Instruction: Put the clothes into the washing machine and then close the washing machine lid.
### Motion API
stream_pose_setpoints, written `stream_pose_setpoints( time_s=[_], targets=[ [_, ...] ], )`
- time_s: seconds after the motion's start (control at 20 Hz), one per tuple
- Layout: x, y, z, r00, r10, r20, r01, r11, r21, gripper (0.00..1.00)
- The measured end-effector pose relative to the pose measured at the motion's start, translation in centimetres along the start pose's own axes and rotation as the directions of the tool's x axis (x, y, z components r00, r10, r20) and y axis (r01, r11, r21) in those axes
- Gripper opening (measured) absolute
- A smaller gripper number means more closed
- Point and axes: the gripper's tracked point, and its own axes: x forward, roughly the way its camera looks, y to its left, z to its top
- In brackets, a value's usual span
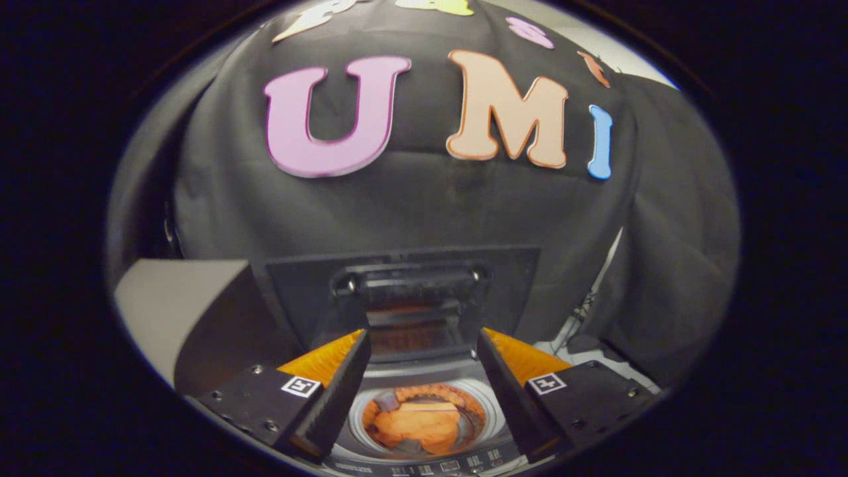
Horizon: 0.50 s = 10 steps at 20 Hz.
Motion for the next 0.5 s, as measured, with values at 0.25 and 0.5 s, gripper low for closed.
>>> stream_pose_setpoints(
  time_s=[0.25,0.5],
  targets=[
    [1.7,-2.1,5.7,0.995,-0.028,0.092,0.030,0.999,-0.027,0.98],
    [4.8,-2.1,10.1,0.976,-0.057,0.212,0.050,0.998,0.038,0.97]
  ],
)
